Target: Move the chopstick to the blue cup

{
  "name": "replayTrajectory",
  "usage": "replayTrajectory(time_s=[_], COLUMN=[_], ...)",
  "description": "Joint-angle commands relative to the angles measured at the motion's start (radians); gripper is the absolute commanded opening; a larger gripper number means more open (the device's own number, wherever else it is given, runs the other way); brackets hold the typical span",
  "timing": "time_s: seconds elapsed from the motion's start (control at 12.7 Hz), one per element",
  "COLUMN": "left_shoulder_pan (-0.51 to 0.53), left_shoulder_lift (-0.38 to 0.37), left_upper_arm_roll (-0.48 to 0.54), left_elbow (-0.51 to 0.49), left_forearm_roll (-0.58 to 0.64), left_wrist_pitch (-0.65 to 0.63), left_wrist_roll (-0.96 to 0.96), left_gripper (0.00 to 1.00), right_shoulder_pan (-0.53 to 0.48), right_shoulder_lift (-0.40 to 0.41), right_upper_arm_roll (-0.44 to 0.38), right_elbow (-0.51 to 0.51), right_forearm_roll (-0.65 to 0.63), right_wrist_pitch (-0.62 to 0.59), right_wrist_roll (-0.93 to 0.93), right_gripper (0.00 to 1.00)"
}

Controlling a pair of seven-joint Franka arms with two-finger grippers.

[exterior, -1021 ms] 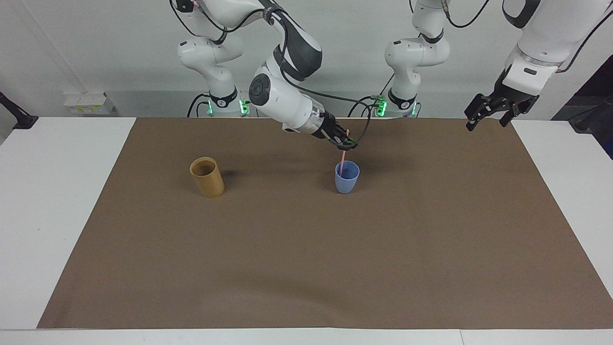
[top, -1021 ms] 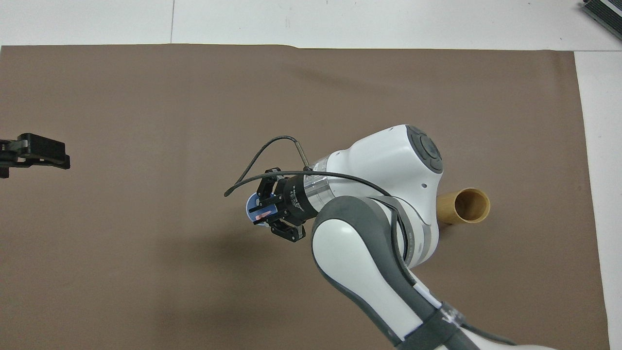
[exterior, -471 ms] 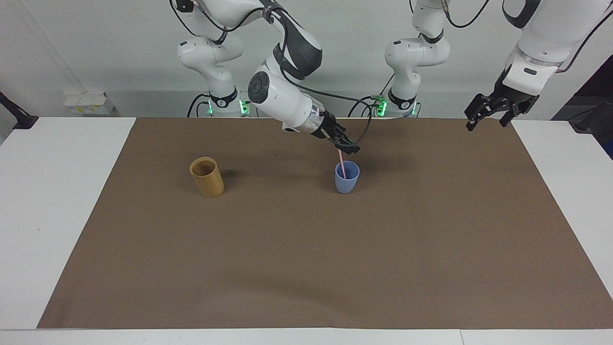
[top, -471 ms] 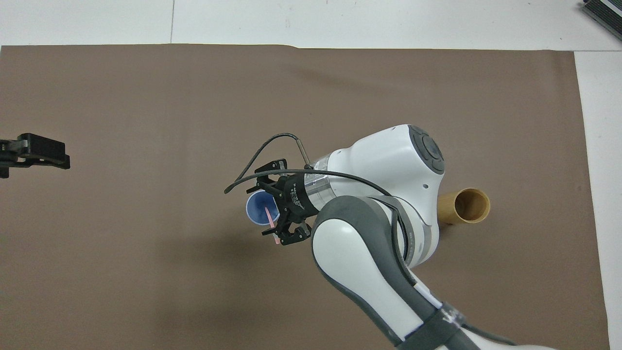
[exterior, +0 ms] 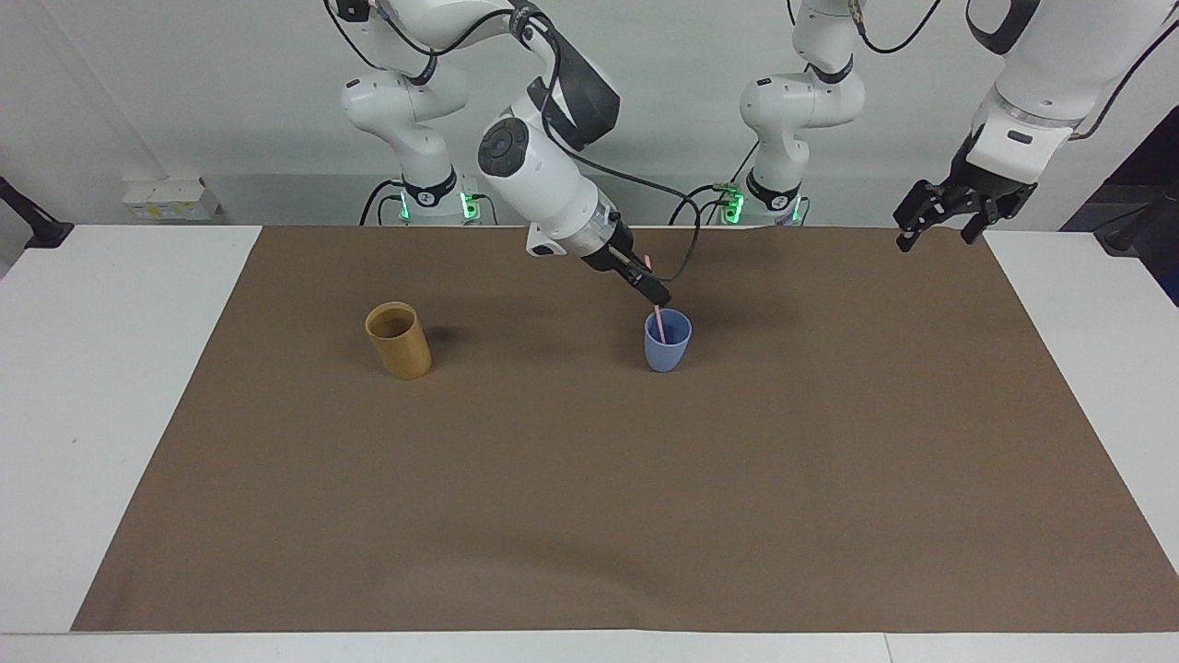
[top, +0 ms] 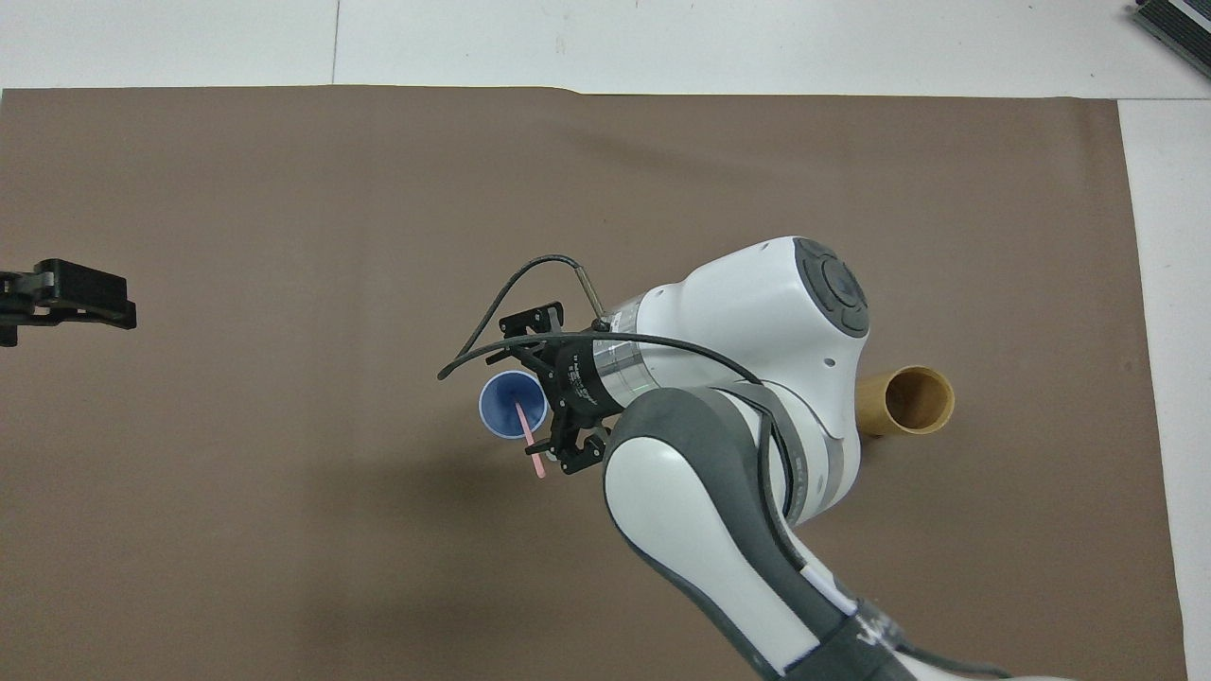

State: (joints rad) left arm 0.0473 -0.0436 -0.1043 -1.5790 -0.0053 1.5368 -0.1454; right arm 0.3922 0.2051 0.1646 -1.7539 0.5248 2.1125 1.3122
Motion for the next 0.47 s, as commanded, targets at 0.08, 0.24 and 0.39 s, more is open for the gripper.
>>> replayTrajectory(time_s=[0.08, 0.24, 0.39], left_shoulder_pan=[0.009, 0.009, 0.009], left_shoulder_lift=[-0.015, -0.016, -0.016], left_upper_arm_roll=[-0.006, -0.006, -0.006], left_elbow=[-0.007, -0.009, -0.009], left_forearm_roll=[-0.001, -0.001, -0.001], left_wrist_pitch=[-0.011, -0.011, -0.011], left_wrist_roll=[-0.002, -0.002, -0.002], left_gripper=[1.00, 1.00, 1.00], right_shoulder_pan=[-0.071, -0.124, -0.186], right_shoulder_lift=[-0.033, -0.042, -0.073], right_upper_arm_roll=[0.006, 0.006, 0.007], right_elbow=[-0.007, -0.006, -0.007], right_forearm_roll=[-0.231, -0.319, -0.370], right_wrist_pitch=[0.011, 0.012, 0.000], right_wrist_roll=[-0.091, -0.181, -0.324], right_gripper=[1.00, 1.00, 1.00])
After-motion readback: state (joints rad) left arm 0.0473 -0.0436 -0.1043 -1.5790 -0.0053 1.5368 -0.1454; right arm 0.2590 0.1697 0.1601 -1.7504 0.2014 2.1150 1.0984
